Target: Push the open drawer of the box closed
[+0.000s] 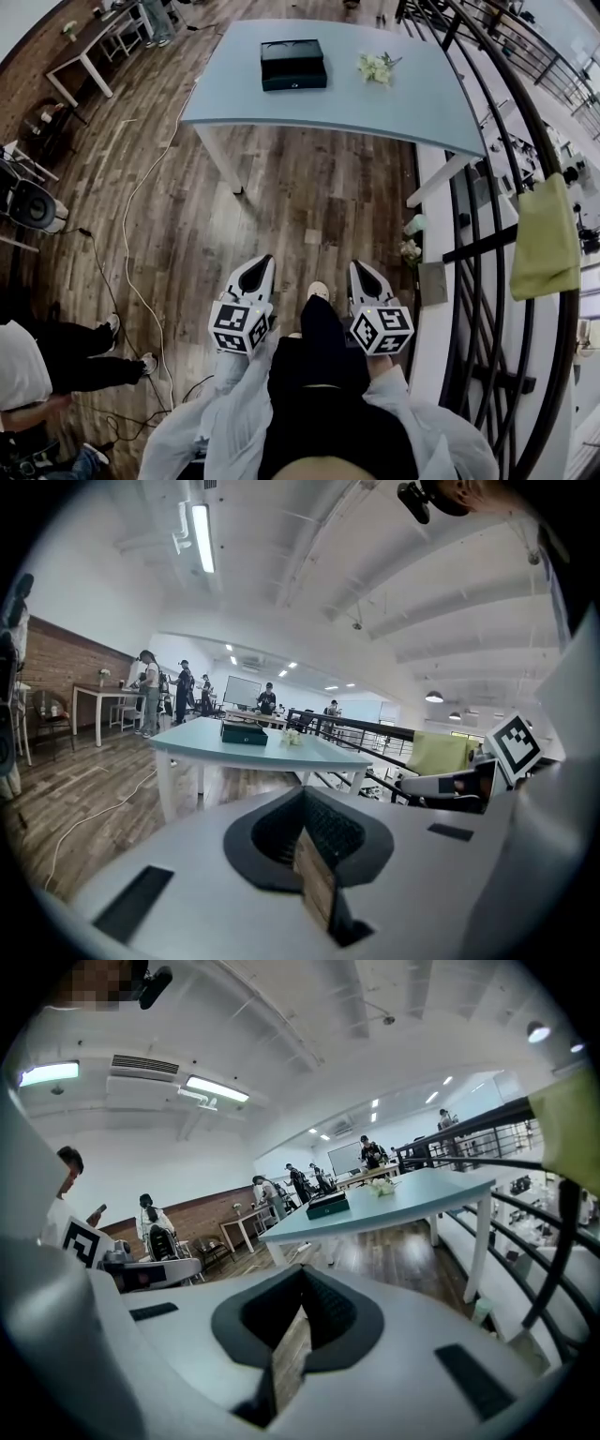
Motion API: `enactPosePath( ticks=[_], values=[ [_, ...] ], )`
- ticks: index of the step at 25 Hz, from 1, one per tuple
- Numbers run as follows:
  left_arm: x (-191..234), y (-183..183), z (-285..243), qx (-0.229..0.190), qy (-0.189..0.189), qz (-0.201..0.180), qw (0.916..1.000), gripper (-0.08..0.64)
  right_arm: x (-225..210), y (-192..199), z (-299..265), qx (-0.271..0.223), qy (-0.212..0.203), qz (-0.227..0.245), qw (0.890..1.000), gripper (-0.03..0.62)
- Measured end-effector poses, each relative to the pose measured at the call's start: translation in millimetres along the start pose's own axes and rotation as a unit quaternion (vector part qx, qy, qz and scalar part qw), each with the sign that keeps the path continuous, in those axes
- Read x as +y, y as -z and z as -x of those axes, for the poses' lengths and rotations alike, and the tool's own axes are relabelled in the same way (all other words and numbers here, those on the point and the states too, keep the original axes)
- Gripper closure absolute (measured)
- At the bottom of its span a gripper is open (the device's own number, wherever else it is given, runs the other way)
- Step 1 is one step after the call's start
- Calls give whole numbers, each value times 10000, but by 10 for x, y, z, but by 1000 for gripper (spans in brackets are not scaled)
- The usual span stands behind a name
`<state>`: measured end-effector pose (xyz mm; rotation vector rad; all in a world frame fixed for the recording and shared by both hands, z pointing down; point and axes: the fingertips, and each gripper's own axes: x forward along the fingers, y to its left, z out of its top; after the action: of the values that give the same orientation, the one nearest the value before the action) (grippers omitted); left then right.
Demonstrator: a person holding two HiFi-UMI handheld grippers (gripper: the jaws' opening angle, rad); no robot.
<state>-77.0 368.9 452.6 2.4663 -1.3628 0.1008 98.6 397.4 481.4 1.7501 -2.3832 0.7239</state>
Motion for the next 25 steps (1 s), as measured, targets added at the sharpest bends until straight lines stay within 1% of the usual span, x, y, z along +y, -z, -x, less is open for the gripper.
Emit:
enactPosePath(
  ticks=[4, 10, 19, 25],
  values=[
    [101, -120, -349, -19, -50, 5, 10000, 545, -165, -171, -307, 62, -67, 19, 10000, 586],
    [224, -264, -775, -38, -73, -49, 10000, 545, -371, -406, -681, 30, -161, 16, 9999, 586],
    [354, -416, -1317, -110, -142, -28, 9998, 545, -693, -685, -1105, 62, -171, 86, 9998, 586],
    [412, -490, -1553, -201, -260, -32, 9995, 545, -836, -850, -1330, 28, -284, 179, 9994, 586]
  ],
)
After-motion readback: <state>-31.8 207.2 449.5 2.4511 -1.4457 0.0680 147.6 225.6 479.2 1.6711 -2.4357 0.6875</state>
